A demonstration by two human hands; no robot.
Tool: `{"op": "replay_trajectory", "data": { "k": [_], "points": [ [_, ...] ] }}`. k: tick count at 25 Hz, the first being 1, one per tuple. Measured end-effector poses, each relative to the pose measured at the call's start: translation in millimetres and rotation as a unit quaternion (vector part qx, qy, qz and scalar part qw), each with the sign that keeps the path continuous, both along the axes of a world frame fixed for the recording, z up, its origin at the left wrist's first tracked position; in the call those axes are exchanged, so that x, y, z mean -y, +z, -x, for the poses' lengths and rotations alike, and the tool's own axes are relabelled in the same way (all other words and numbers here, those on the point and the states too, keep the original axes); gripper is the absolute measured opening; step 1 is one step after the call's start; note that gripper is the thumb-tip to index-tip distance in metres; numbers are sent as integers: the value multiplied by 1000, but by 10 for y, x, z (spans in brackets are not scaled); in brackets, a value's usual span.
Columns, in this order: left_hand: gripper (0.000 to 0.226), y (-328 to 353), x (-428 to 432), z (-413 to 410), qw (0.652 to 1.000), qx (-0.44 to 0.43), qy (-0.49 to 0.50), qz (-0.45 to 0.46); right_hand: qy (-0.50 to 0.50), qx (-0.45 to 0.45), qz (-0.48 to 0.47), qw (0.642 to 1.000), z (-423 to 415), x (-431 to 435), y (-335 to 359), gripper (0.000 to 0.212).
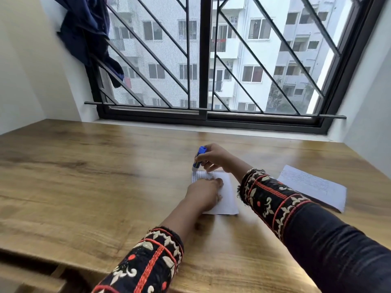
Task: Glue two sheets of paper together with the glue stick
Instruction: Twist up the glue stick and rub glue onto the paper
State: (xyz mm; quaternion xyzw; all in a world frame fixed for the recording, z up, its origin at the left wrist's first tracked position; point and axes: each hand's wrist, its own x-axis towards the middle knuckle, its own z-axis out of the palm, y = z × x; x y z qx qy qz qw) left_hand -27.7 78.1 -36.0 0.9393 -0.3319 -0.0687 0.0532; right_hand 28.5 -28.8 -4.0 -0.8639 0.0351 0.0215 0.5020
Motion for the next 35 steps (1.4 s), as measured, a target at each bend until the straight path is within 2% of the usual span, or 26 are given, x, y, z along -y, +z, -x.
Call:
{"op": "replay_trajectory", "data": {
  "k": [15, 25, 35],
  "points": [
    [41, -16, 4, -16, 1000, -9, 3, -1, 32, -5, 45, 998, 6, 2, 41, 7],
    [40, -12, -12, -2, 1000, -12, 17, 22, 4, -1, 70, 998, 133, 198, 62, 7],
    [37, -20, -30, -7, 999, -8, 18, 44, -14, -12, 57, 998, 238, 441, 68, 9]
  ]
}}
